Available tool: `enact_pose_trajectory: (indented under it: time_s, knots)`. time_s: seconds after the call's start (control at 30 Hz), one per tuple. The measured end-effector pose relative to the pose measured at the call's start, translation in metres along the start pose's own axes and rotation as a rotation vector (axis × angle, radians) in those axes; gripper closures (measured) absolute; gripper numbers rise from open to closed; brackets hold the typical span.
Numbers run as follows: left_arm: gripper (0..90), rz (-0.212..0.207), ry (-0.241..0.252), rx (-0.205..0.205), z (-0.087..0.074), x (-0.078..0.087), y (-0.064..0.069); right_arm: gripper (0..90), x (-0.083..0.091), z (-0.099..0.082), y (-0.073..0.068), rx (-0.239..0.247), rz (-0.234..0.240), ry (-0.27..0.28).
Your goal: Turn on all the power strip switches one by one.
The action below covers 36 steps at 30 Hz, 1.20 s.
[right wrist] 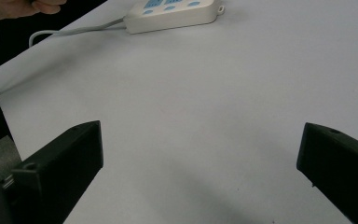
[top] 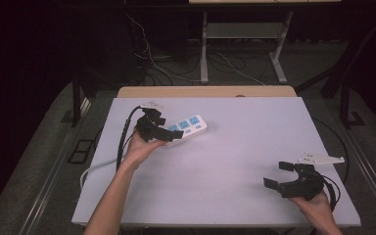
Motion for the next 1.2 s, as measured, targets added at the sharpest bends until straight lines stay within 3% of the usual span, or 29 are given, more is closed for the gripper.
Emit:
enact_pose_trajectory:
  time_s: [0.43, 0.57, 0.93, 1.2]
  knots:
    - [0.0, 0.021, 0.081, -0.037, -0.030, 0.035, 0.024, 0.4, -0.002, 0.000, -0.003, 0.005, 0.003, -0.003]
    - [0.0, 0.018, 0.118, -0.027, -0.044, 0.043, 0.031, 0.4, -0.003, -0.001, -0.004, 0.004, 0.004, -0.006]
    - [0.0, 0.007, 0.116, -0.038, -0.078, 0.049, 0.051, 0.4, -0.004, -0.002, -0.005, 0.001, 0.009, -0.015]
    - [0.0, -0.009, 0.124, -0.016, -0.098, 0.055, 0.059, 0.4, -0.004, -0.002, -0.005, 0.002, 0.013, -0.014]
Point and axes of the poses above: each handheld gripper's, and its own axes: x roughly backward along the jaws, z roughly out of its top, y roughly to its right, the point moved 4 cm from there along -x, roughly forward along the jaws, and after that the axes turned 4 degrees about y, right-handed, at the moved point
